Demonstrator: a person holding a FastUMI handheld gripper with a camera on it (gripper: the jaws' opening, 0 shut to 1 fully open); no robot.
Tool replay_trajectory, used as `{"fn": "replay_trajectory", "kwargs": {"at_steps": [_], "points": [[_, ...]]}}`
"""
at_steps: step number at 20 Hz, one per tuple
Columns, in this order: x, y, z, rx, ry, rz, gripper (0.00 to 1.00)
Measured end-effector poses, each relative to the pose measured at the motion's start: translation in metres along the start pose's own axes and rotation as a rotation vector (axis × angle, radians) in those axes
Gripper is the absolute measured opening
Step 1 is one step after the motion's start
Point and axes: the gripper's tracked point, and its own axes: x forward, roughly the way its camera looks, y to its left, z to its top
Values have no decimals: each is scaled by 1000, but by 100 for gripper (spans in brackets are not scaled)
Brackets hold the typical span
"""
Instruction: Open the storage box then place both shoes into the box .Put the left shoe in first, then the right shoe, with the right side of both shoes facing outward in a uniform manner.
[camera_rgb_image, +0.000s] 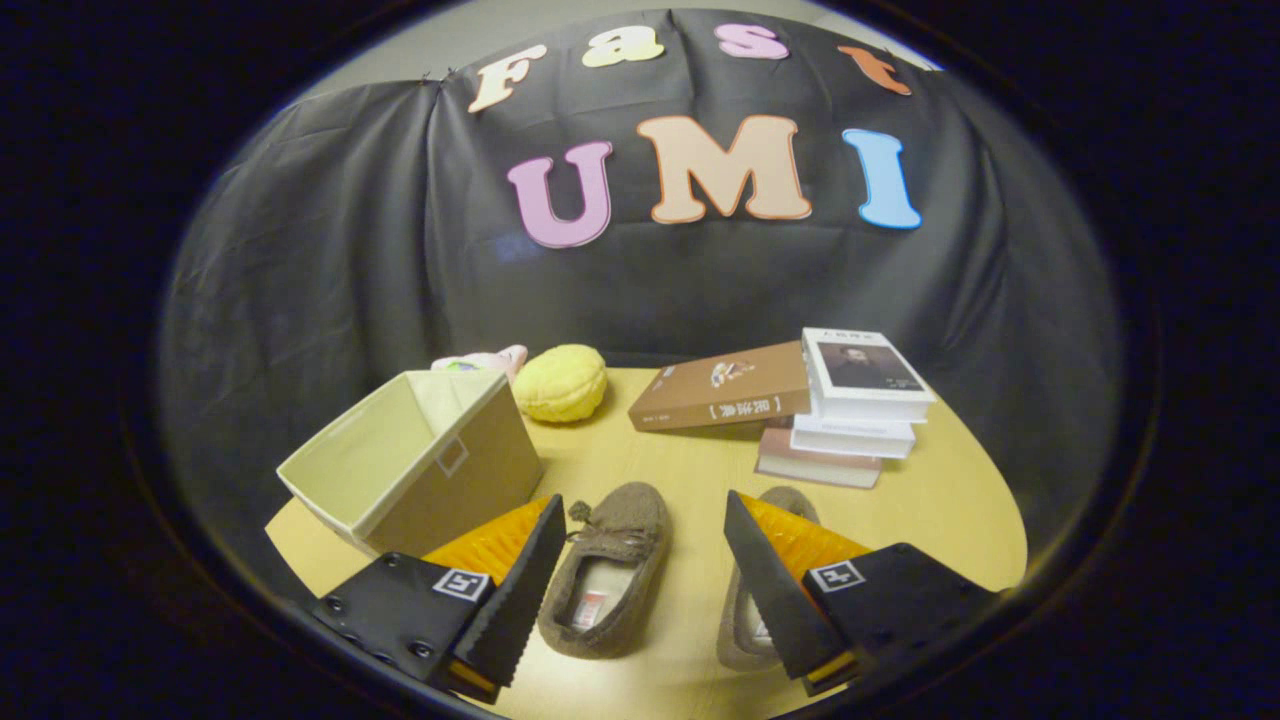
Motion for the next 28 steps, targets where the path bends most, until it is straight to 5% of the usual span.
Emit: {"fn": "replay_trajectory", "kwargs": {"at_steps": [8, 17, 28], "points": [[37, 3, -72, -13, 187, 29, 96], [54, 12, -120, -13, 367, 61, 78], [63, 2, -129, 39, 443, 6, 14]]}}
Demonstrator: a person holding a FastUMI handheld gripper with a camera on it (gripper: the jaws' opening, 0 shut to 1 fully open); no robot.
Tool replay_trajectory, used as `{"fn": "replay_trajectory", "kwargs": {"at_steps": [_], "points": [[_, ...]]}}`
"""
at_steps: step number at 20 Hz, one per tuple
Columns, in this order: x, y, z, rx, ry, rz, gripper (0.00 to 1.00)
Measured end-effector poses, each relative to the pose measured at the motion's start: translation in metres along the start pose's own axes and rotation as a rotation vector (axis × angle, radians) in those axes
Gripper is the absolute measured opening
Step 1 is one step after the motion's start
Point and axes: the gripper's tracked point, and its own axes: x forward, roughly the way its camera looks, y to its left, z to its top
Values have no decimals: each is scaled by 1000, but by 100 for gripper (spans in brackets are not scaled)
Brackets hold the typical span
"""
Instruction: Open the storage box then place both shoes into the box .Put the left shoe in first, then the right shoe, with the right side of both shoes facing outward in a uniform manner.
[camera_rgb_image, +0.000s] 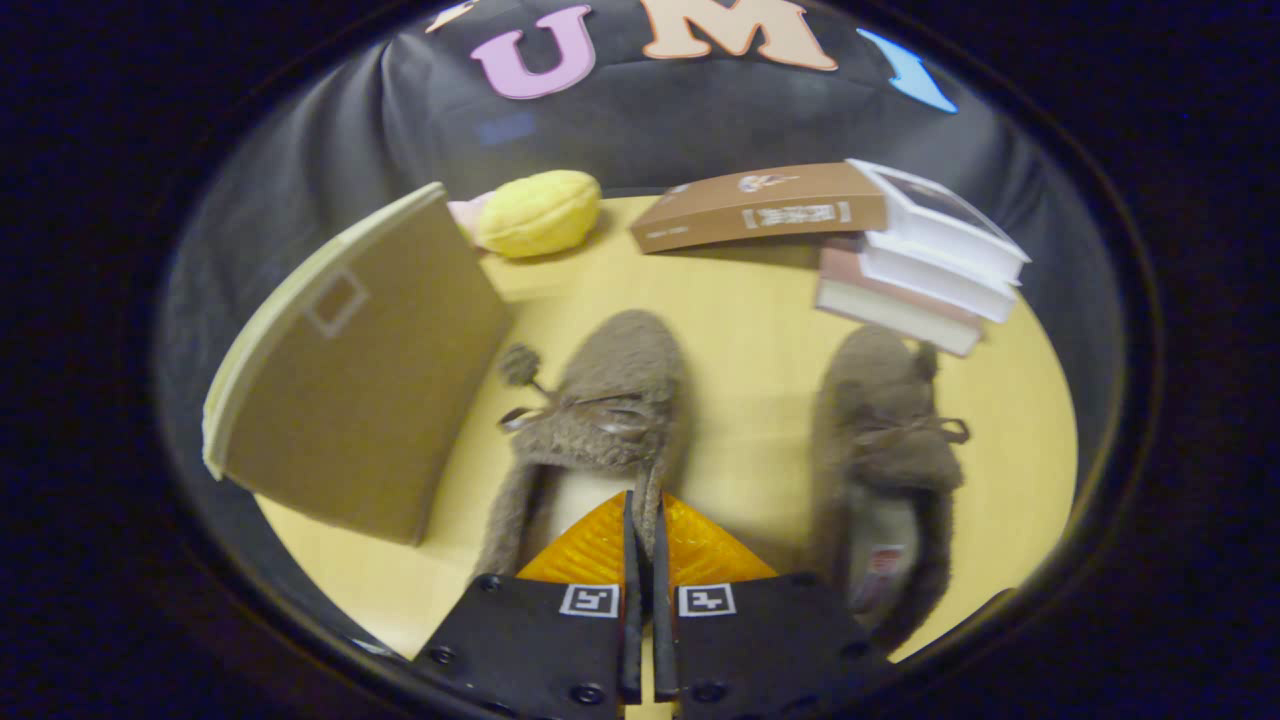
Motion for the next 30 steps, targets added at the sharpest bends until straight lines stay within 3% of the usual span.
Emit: {"fn": "replay_trajectory", "kwargs": {"at_steps": [1, 4, 19, 30], "points": [[2, 3, 0, 20, 6, 6, 8], [-1, 6, 1, -25, 21, -8, 3], [-57, 21, 59, 74, -107, -16, 3], [-121, 96, 145, 142, -274, 34, 3]]}}
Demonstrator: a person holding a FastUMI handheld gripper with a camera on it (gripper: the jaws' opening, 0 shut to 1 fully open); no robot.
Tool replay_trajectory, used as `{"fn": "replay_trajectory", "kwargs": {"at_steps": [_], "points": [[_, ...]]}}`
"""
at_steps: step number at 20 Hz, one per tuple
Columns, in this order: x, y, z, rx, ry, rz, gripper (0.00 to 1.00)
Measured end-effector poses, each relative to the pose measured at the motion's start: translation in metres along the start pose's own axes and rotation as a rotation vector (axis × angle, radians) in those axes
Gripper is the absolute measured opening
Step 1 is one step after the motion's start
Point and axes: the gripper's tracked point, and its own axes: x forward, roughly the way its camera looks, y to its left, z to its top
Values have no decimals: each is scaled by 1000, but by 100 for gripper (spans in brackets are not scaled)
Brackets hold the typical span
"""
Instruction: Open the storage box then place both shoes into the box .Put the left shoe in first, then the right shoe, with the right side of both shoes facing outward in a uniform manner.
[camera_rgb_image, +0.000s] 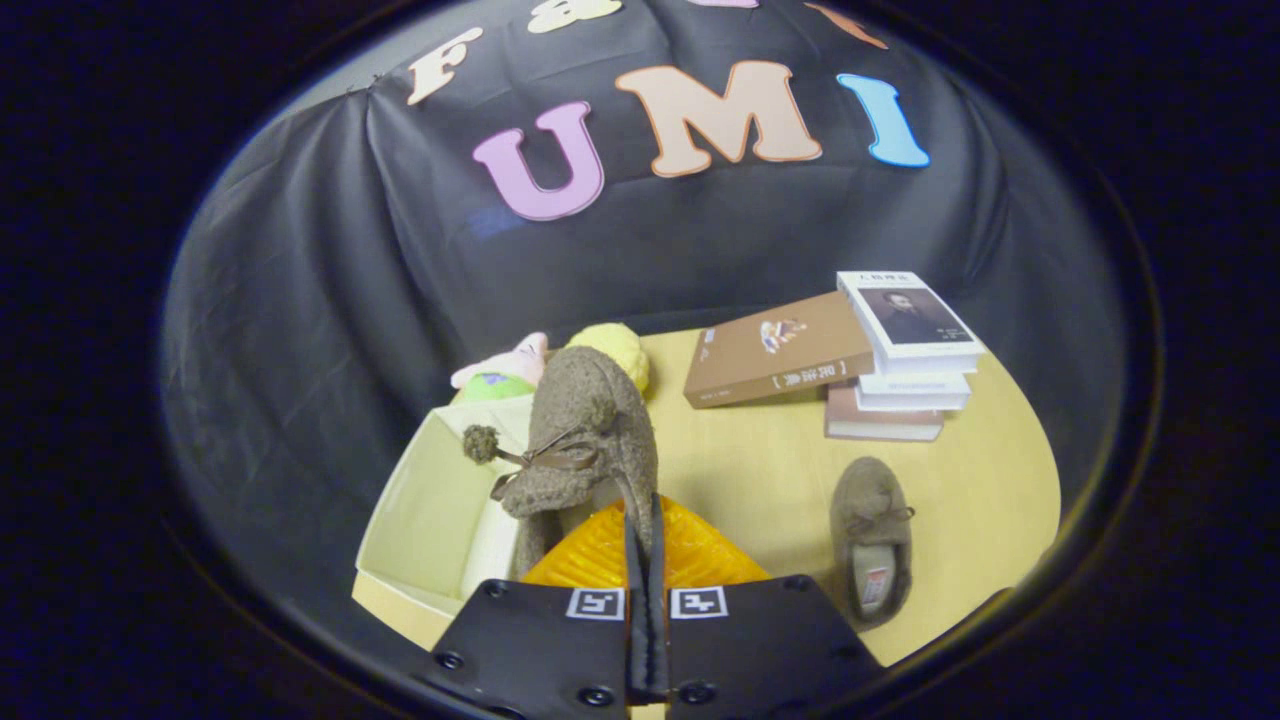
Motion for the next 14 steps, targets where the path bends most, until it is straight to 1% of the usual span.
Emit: {"fn": "replay_trajectory", "kwargs": {"at_steps": [4, 7, 11, 14], "points": [[2, 53, 16, 22, -34, 38, 3], [9, 90, 15, 30, -34, 60, 3], [33, 127, -6, 44, 7, 51, 3], [54, 143, -31, 71, 71, 20, 3]]}}
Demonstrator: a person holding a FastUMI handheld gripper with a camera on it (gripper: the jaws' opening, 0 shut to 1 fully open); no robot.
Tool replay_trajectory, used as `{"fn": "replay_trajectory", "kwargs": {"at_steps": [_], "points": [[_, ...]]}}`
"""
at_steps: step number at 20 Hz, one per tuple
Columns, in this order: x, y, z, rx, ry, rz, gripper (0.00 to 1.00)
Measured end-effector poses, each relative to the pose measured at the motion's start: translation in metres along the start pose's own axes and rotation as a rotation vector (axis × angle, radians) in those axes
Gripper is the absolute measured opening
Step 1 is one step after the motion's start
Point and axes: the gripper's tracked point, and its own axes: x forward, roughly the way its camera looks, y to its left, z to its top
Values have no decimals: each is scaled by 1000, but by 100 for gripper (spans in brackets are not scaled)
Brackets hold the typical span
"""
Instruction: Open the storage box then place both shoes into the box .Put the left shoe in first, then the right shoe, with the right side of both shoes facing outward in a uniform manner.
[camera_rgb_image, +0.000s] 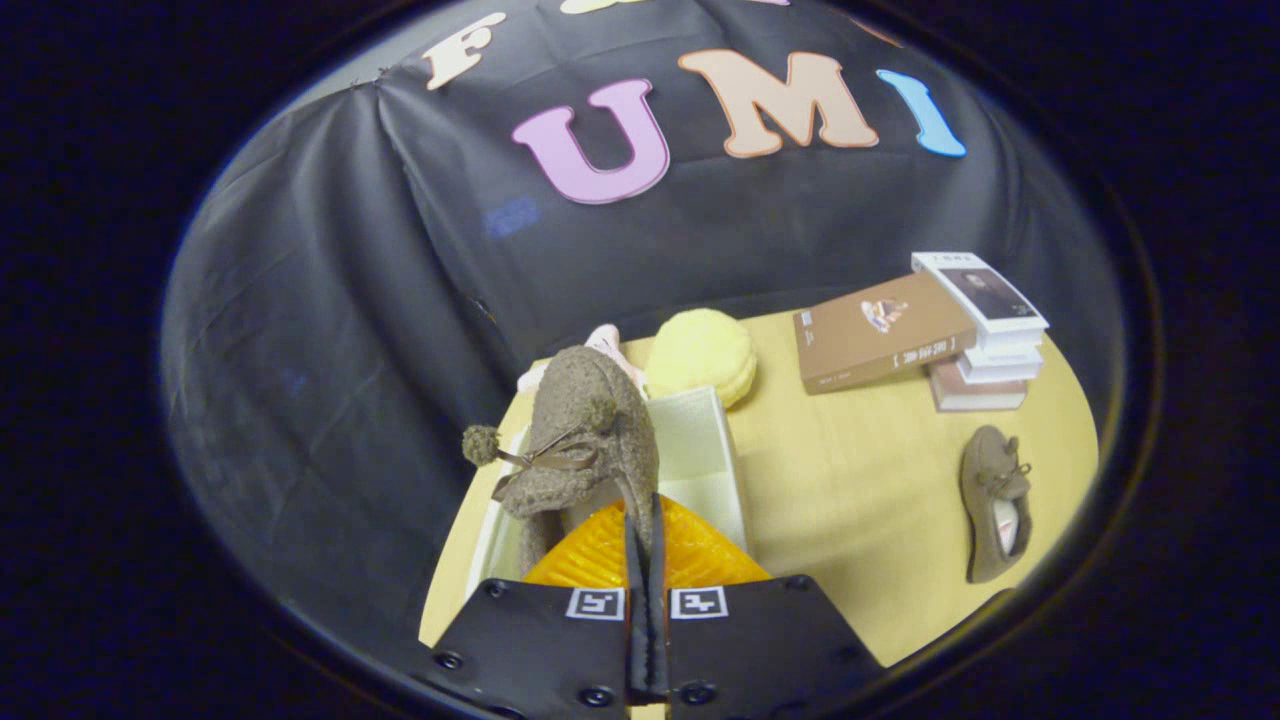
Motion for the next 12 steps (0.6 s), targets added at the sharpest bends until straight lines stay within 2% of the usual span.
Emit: {"fn": "replay_trajectory", "kwargs": {"at_steps": [12], "points": [[71, 21, -97, 80, 251, -153, 4]]}}
